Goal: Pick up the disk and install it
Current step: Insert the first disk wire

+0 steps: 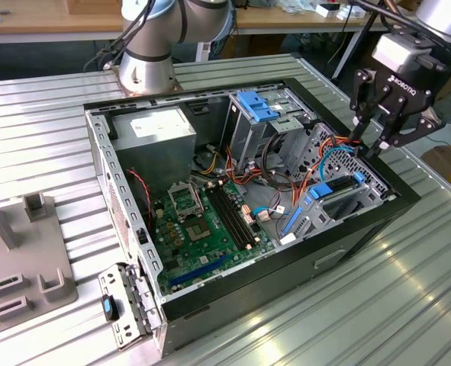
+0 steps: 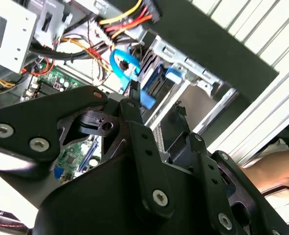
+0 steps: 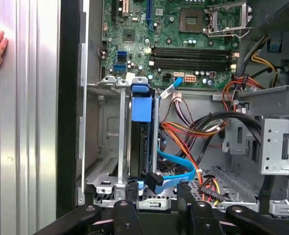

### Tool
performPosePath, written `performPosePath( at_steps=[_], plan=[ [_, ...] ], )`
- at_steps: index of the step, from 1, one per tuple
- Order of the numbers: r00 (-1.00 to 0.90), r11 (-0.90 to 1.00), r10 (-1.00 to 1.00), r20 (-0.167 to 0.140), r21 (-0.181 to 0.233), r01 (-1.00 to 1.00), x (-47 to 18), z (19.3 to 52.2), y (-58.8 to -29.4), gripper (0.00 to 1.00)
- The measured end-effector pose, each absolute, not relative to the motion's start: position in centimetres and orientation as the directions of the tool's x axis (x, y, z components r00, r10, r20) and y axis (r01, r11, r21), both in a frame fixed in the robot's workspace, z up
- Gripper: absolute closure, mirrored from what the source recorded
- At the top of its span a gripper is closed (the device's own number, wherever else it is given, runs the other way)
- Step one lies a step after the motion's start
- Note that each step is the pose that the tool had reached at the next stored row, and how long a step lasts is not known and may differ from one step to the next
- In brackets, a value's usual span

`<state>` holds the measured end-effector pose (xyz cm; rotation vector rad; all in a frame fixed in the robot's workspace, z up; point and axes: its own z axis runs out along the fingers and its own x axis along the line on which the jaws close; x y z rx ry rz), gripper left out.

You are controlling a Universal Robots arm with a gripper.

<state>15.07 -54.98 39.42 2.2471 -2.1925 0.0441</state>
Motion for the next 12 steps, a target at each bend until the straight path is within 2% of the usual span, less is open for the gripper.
performPosePath(
  at_steps=[12],
  plan=[
    [0.139, -0.139, -0.99, 0.023, -0.027, -0.99, 16.54, 39.33, -54.88, 0.56]
  ],
)
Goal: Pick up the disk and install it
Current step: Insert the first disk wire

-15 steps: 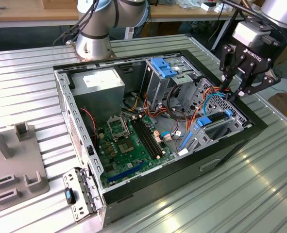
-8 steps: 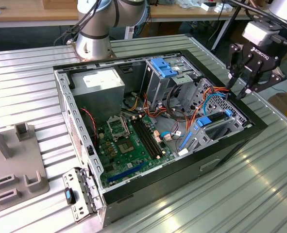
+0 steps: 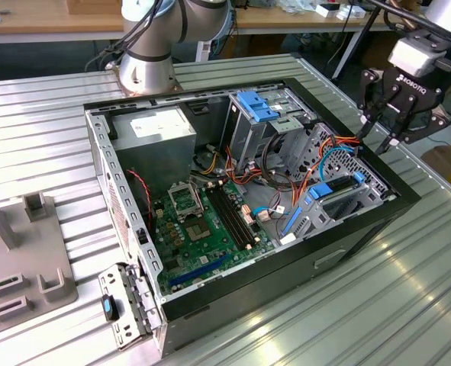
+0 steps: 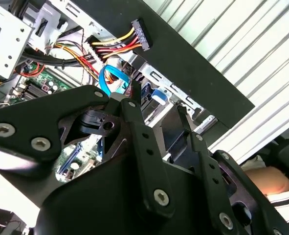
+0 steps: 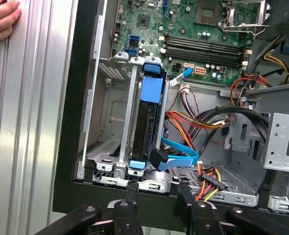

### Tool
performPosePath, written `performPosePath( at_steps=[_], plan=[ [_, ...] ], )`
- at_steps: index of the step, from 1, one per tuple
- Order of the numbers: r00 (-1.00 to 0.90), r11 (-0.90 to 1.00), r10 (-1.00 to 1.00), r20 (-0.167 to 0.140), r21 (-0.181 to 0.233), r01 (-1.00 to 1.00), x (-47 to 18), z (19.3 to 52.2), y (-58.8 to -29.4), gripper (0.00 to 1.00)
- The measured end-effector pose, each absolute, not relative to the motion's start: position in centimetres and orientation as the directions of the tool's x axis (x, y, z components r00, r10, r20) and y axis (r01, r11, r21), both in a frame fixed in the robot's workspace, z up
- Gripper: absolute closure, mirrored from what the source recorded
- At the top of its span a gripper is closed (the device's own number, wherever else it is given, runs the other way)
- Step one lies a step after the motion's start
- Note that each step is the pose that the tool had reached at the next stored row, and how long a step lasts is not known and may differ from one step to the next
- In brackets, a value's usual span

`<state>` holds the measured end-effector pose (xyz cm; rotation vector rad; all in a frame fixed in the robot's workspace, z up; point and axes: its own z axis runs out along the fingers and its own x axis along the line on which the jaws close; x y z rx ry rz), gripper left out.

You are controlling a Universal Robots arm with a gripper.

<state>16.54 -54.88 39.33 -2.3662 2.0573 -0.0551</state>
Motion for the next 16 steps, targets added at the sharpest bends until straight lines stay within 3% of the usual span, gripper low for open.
performPosePath(
  at_steps=[7, 16],
  plan=[
    [0.147, -0.148, -0.989, 0.023, -0.028, -0.989, 16.54, 39.32, -54.87, 0.56],
    [0.365, -0.365, -0.931, 0.023, -0.028, -0.93, 16.54, 39.32, -54.87, 0.56]
  ],
)
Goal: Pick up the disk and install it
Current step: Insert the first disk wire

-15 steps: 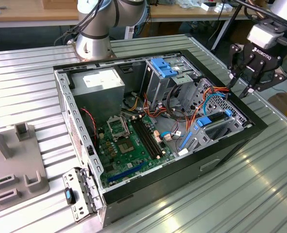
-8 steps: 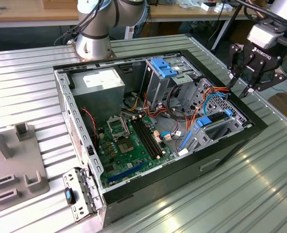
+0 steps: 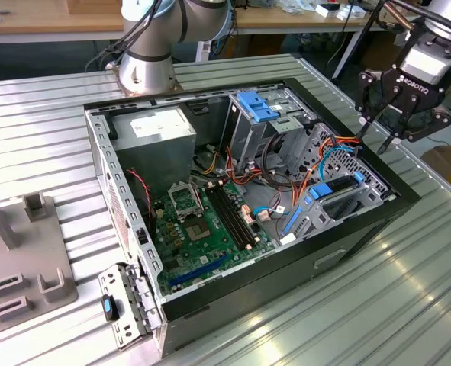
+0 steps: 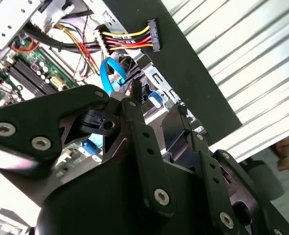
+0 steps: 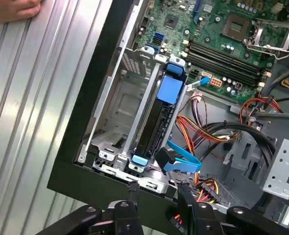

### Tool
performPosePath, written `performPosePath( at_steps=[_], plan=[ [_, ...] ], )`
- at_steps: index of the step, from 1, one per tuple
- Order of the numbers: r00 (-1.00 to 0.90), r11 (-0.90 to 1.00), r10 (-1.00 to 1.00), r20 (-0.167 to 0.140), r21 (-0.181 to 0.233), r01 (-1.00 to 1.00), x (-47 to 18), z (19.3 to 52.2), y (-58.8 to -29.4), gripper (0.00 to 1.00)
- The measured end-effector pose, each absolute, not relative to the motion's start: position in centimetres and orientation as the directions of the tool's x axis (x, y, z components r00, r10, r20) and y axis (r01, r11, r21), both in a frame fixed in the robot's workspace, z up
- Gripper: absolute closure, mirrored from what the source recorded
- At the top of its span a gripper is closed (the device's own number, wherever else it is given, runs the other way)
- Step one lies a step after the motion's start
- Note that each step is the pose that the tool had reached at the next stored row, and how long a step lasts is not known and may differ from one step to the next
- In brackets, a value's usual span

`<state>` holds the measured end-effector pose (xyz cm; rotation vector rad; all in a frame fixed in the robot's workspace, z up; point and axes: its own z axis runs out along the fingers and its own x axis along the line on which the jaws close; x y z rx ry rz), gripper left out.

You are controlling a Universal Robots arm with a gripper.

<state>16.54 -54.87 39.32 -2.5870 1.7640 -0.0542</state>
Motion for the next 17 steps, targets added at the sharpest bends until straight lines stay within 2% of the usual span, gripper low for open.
performPosePath(
  at_steps=[8, 12, 17],
  plan=[
    [0.54, -0.54, -0.842, 0.023, -0.028, -0.841, 16.54, 39.3, -54.87, 0.56],
    [0.685, -0.685, -0.728, 0.023, -0.028, -0.728, 16.54, 39.28, -54.88, 0.56],
    [0.778, -0.779, -0.627, 0.023, -0.028, -0.627, 16.54, 39.25, -54.87, 0.56]
  ],
)
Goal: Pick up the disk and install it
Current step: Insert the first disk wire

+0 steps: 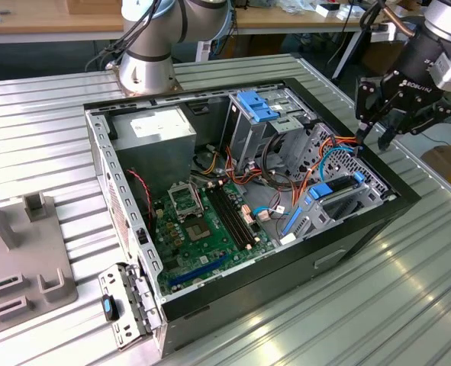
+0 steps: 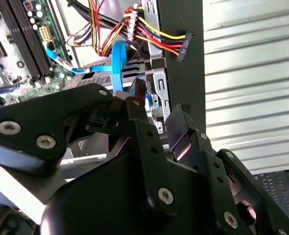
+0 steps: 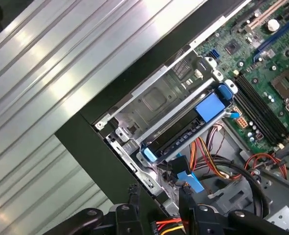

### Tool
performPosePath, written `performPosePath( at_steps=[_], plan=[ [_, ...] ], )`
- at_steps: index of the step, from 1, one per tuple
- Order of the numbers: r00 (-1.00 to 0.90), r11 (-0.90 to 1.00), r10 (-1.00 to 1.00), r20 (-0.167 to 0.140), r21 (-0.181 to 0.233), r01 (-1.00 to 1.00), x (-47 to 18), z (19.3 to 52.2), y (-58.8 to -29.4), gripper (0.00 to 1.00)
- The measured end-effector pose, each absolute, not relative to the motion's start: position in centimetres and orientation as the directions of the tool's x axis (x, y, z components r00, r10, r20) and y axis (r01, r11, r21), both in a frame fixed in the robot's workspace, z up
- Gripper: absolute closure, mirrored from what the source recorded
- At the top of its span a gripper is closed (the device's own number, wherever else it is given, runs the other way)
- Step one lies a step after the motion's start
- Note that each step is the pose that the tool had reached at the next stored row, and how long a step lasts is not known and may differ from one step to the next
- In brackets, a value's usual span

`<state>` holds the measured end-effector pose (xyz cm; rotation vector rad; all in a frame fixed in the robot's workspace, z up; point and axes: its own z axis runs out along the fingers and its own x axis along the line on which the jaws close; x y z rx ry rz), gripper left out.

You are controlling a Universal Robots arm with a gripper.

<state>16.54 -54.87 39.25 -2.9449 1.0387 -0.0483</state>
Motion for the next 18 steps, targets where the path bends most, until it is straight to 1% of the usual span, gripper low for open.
performPosePath(
  at_steps=[3, 13, 18],
  plan=[
    [0.812, -0.813, -0.583, 0.023, -0.028, -0.582, 16.5, 39.2, -54.9, 0.56],
    [0.824, -0.824, -0.567, 0.023, -0.028, -0.566, 17.7, 39.2, -54.7, 0.56],
    [0.868, -0.868, -0.496, 0.023, -0.029, -0.495, 18.2, 39.1, -54.7, 0.56]
  ],
)
